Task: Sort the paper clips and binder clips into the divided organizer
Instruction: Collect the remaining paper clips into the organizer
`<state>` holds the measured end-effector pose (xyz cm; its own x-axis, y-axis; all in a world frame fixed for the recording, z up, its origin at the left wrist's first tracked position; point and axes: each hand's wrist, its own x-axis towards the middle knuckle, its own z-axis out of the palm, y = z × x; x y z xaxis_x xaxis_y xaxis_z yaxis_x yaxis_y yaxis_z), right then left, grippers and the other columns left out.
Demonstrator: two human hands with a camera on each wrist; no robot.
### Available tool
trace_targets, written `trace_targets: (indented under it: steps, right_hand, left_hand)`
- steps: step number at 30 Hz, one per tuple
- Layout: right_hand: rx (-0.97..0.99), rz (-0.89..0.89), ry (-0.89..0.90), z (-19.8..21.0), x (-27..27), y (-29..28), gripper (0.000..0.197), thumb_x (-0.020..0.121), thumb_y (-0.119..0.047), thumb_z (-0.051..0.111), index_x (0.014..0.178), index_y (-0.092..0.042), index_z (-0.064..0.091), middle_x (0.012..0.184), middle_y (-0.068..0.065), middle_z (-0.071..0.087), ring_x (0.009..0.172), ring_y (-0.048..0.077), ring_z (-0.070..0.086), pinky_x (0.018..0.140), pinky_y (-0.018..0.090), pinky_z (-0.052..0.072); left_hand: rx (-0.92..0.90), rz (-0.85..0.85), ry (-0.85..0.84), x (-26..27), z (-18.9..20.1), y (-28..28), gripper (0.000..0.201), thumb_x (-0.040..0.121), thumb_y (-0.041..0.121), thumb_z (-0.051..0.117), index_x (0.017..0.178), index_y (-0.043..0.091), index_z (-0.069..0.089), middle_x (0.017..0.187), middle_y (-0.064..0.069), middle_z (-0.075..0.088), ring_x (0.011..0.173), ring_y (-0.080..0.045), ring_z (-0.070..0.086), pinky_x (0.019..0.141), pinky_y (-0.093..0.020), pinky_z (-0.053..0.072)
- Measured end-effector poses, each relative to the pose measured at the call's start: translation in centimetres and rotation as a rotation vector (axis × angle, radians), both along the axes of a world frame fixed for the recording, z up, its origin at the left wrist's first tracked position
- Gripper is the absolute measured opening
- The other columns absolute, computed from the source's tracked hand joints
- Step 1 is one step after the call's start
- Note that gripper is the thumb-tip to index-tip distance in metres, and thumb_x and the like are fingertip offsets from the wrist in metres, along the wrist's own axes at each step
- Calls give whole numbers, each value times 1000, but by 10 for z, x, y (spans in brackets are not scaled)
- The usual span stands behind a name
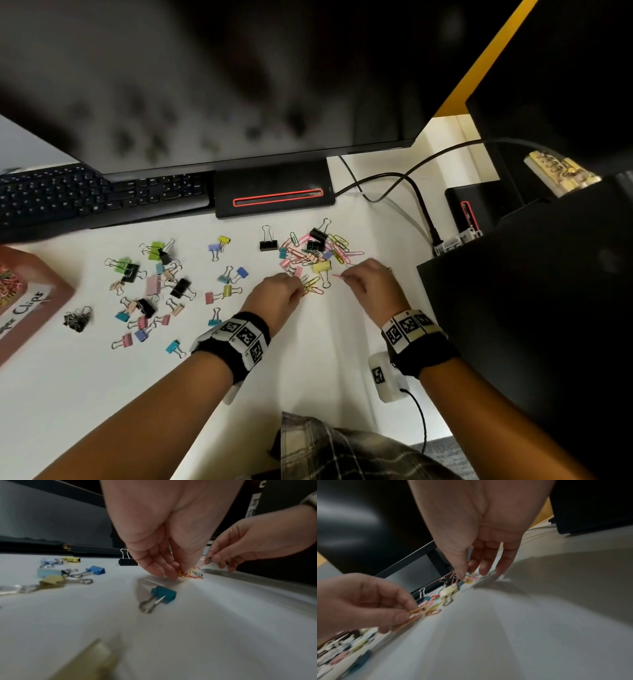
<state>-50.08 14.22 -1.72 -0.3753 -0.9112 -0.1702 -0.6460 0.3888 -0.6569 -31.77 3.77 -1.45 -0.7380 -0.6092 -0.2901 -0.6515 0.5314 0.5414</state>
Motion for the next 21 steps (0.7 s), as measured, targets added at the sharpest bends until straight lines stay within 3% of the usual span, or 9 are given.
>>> trace_targets:
  steps: [4,6,8,10,14,18,21]
  right_hand:
    - [-39,-111,197,4,-17,-21,16,84,-21,65,97,-13,71,101,8,62,92,22,55,80,28,44]
    - [30,-79,172,4,-20,-33,28,82,-21,67,109,-15,66,116,8,58,103,24,52,90,37,46]
    - [168,39,114,4,-21,-42,50,79,-22,69,127,-19,52,133,6,48,118,27,45,102,46,39]
    - [258,145,126,6,-21,-48,62,78,-21,70,134,-20,44,140,5,41,122,29,40,106,46,34]
    - [168,117,76,3,-13,-54,45,78,-5,68,121,-14,60,123,9,53,110,29,48,97,38,41]
    - [115,81,63,2,-7,-53,23,81,0,62,102,-7,68,108,12,62,103,29,55,88,35,47]
    - [127,56,71,4,-3,-50,17,84,-3,59,98,-7,67,102,12,65,98,28,57,80,33,47]
  left_hand:
    - [107,126,64,-14,5,7,34,87,20,60,120,15,54,93,-5,69,87,-22,63,81,-31,51]
    - [115,160,24,-21,2,10,41,86,23,61,125,15,50,95,-5,70,91,-23,63,81,-30,49]
    - [122,185,-13,-27,0,10,45,86,24,62,128,14,48,97,-7,70,94,-24,63,81,-31,48]
    - [121,199,-17,-30,-2,9,41,86,25,62,124,14,52,97,-8,70,93,-25,63,80,-29,47]
    - [41,150,-28,-34,-3,5,20,88,24,59,103,13,65,100,-10,66,91,-26,60,78,-31,46]
    - [-8,71,-61,-33,-6,0,17,90,23,57,97,12,67,99,-10,59,96,-27,54,78,-34,47]
    - [-36,26,-70,-28,-9,-2,16,89,20,56,98,12,66,102,-9,55,97,-26,53,81,-36,49]
